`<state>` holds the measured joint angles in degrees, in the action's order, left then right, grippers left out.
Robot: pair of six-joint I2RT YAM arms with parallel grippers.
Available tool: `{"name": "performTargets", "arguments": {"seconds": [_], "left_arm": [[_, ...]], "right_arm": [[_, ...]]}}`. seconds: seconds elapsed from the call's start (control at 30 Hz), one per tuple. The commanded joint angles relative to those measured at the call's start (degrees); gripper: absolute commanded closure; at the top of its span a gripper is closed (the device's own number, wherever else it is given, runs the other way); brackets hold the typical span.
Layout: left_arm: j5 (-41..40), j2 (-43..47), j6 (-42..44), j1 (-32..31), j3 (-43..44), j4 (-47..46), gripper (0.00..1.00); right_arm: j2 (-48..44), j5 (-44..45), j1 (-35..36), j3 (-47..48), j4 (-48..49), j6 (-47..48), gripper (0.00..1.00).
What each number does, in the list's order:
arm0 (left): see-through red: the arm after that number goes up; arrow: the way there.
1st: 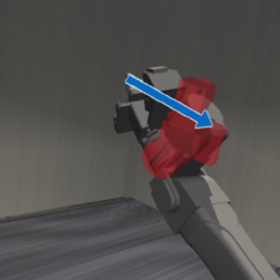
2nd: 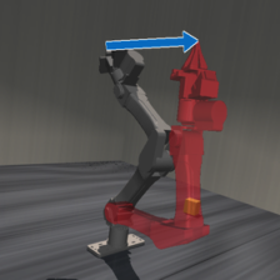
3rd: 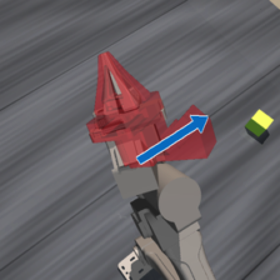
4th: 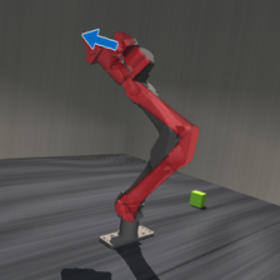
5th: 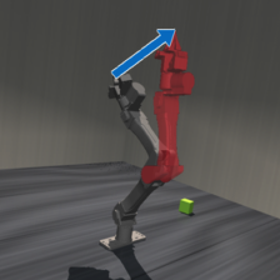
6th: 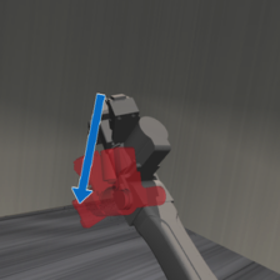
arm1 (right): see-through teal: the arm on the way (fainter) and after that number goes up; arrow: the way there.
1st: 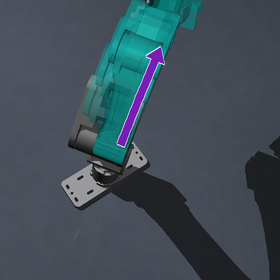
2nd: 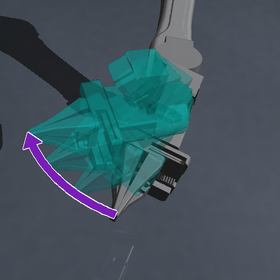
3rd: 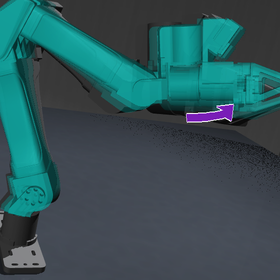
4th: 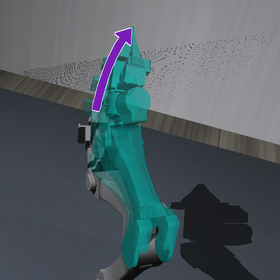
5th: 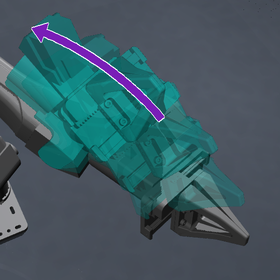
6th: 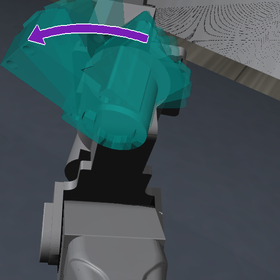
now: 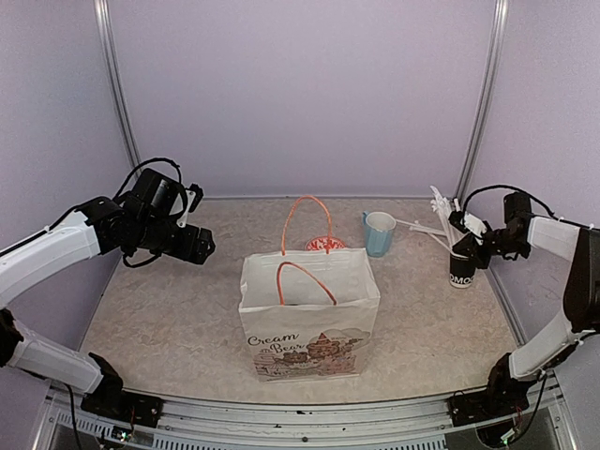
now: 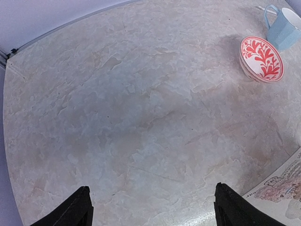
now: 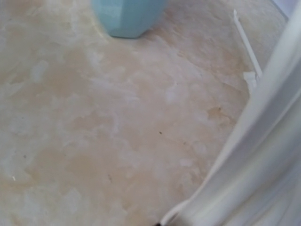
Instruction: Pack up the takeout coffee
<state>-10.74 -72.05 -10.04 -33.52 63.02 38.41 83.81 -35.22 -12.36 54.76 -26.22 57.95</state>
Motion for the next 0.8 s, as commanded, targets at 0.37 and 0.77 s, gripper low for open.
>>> {"name": "performTargets", "arguments": {"seconds": [0.37, 0.77], "left_arm": [[0.28, 0.77, 0.77, -0.23, 0.53, -0.91, 0.13], [0.79, 1.04, 1.92, -0.23, -0.8, -2.11, 0.13]], "right_arm": [[-6.02, -0.4, -1.46, -3.87, -1.15, -0.29, 1.0], [-7.95, 1.3, -1.54, -7.63, 0.05, -1.16, 1.0]]}}
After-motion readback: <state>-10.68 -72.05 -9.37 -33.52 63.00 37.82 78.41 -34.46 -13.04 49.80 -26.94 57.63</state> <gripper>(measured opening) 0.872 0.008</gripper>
